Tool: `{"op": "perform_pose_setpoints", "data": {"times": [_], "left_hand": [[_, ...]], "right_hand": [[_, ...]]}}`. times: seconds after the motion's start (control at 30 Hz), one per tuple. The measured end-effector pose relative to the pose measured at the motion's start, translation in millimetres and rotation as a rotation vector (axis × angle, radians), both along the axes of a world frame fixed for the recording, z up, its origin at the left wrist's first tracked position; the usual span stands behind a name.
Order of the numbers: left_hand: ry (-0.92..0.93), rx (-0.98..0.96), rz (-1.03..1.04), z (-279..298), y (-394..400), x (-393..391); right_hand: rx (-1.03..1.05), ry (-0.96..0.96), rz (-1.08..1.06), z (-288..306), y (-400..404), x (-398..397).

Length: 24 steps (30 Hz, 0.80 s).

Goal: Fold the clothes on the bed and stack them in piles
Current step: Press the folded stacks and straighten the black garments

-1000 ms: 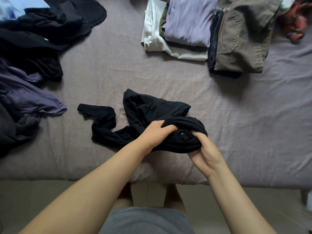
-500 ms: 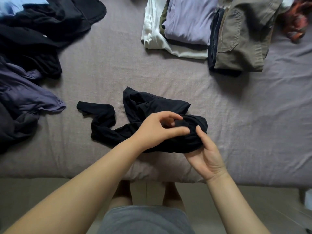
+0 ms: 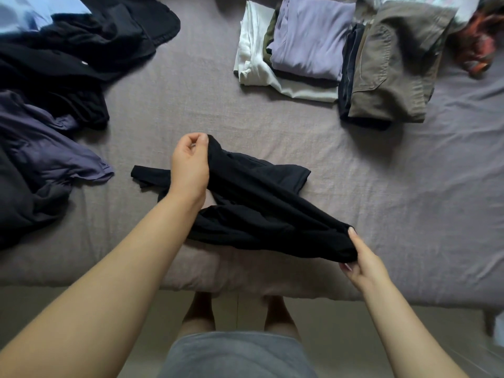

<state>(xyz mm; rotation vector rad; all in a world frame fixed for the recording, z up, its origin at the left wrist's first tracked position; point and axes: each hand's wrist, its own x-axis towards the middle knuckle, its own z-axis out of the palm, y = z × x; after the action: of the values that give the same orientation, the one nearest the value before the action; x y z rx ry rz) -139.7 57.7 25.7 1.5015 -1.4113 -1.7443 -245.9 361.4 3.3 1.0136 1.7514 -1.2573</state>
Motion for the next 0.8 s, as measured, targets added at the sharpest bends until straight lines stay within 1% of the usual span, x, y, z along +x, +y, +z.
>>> {"op": "perform_pose_setpoints", "data": {"times": [0.07,0.17,0.2,0.27,0.33,0.4,0.47,0.5,0.53,0.57,0.6,0.63,0.67,0.73,0.77,0.8], "left_hand": [[-0.043,-0.032,0.091,-2,-17,-4],[-0.120,-0.086,0.194,-8,-49,1],[-0.146,-0.101,0.219,-11,-59,5],[-0.196,-0.131,0.243,-16,-74,13],[-0.254,-0.172,0.201,-23,-82,20],[-0.333,-0.141,0.112,-36,-82,28],[-0.508,-0.144,-0.046,-53,-75,43],[-0.641,-0.178,-0.168,-59,-67,53],[-0.771,-0.230,-0.283,-62,-56,65],[-0.890,-0.289,-0.380,-64,-43,77],[-0.983,-0.336,-0.459,-64,-29,90],[-1.054,-0.368,-0.532,-66,-15,104],[-1.113,-0.394,-0.603,-69,-2,118],[-1.185,-0.443,-0.750,-78,17,143],[-1.202,-0.457,-0.822,-82,24,154],[-1.226,-0.455,-0.899,-86,29,161]], "right_hand": [[-0.051,-0.043,-0.142,-2,7,0],[-0.106,-0.032,-0.335,-4,11,-1],[-0.112,-0.029,-0.369,-5,13,-1],[-0.114,-0.042,-0.370,-9,14,-1],[-0.131,-0.065,-0.280,-14,12,1],[-0.135,-0.065,-0.141,-15,8,1],[-0.117,-0.023,0.116,-12,3,2],[-0.070,0.021,0.300,-11,1,3],[0.033,0.083,0.504,-12,1,4],[0.148,0.157,0.663,-14,2,6],[0.235,0.211,0.704,-18,4,7],[0.284,0.245,0.679,-19,5,7],[0.286,0.236,0.564,-21,6,6],[0.201,0.152,0.257,-24,8,2],[0.171,0.111,0.161,-24,9,0],[0.197,0.068,0.147,-25,10,0]]}}
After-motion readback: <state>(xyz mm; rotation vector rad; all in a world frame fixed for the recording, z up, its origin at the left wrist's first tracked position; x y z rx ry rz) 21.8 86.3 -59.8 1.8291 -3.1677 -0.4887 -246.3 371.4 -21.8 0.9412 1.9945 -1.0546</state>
